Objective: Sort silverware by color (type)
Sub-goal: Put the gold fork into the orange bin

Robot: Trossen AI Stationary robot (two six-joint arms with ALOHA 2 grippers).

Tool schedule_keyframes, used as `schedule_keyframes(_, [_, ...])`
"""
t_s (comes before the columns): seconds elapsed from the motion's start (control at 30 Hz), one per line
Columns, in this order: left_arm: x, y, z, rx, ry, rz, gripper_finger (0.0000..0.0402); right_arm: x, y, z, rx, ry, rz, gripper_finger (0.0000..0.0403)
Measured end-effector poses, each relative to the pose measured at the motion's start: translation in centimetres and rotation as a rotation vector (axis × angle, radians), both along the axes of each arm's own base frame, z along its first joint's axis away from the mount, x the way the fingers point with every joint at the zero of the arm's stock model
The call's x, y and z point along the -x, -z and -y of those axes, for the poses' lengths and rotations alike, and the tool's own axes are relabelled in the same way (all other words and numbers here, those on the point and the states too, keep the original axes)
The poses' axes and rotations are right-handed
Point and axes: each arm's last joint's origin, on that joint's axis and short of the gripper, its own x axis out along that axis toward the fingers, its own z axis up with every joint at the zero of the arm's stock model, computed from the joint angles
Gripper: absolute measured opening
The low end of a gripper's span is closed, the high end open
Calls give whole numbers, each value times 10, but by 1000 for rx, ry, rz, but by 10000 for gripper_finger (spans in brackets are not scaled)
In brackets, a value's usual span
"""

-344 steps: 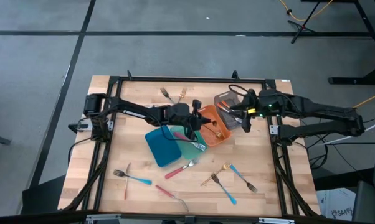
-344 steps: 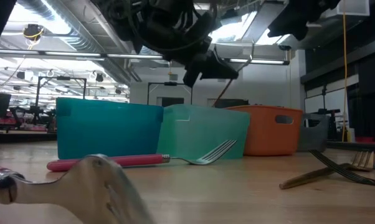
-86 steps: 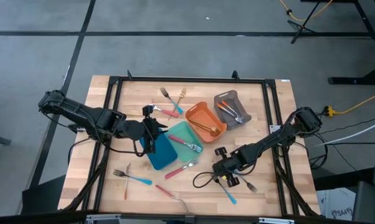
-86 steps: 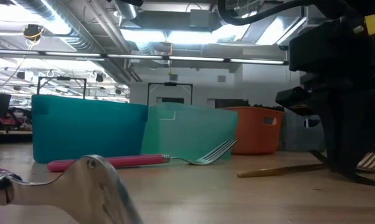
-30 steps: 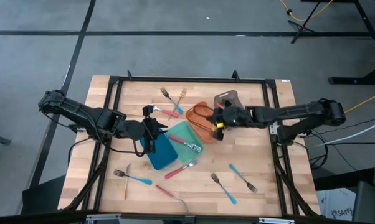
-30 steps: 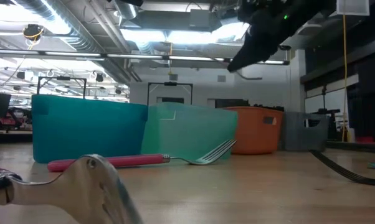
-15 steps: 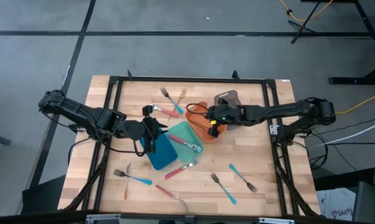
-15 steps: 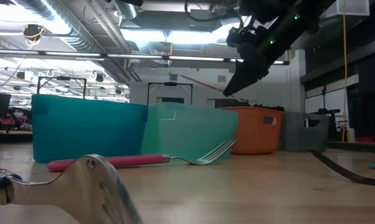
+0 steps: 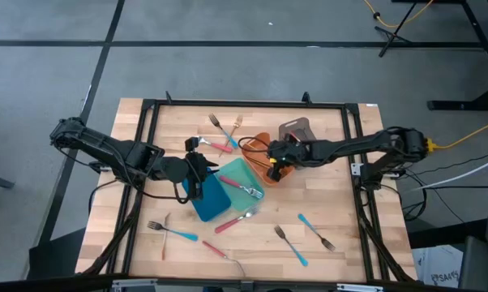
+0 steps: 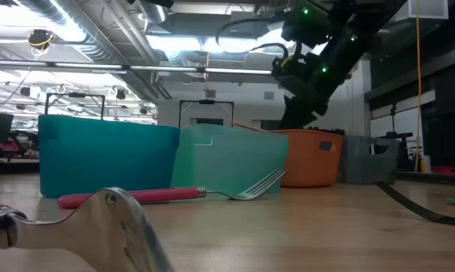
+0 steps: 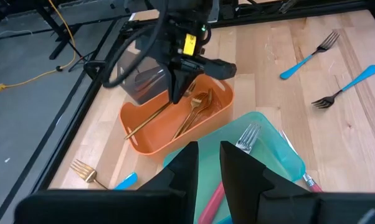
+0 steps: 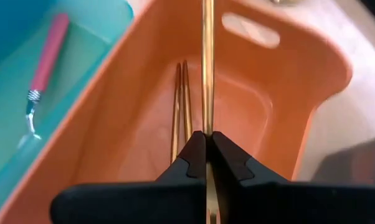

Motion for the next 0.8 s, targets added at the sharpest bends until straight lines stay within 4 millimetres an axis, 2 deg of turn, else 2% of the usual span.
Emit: schedule_keyframes(0.8, [0,0,0,0,0,-1,60,-3,30,0,-35,3,-135,1])
